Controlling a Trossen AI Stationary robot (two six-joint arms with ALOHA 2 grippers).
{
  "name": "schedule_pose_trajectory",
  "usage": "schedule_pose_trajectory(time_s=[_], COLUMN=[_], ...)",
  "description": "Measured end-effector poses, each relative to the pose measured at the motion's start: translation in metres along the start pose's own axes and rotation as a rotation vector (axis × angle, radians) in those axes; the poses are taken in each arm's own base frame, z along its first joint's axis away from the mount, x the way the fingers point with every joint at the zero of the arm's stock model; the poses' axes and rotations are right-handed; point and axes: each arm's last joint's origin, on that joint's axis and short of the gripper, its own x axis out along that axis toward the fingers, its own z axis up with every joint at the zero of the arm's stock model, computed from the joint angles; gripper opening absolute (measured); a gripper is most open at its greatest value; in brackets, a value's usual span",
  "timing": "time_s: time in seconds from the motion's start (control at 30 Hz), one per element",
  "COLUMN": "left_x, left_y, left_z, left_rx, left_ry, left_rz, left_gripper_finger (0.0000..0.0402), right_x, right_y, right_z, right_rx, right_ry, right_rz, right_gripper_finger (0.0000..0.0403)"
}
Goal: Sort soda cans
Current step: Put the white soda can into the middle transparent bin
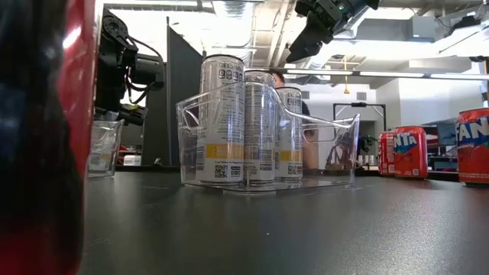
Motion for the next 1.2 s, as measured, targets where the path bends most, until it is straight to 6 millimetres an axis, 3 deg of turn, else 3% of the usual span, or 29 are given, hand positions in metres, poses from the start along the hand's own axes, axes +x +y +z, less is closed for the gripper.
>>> schedule_pose_trajectory(time_s=[1.2], left_x=[-0.012], left_y=[0.002], left_z=[-0.002], left_rx=[0.001], left_ry=[-0.032], left_rz=[-0.046], left_gripper_finger=[0.0233], right_x=[0.000], right_y=[0.000], right_z=[0.000], right_rx=[0.001], right_ry=[0.000], right_rz=[0.000], right_gripper_finger=[0.0331])
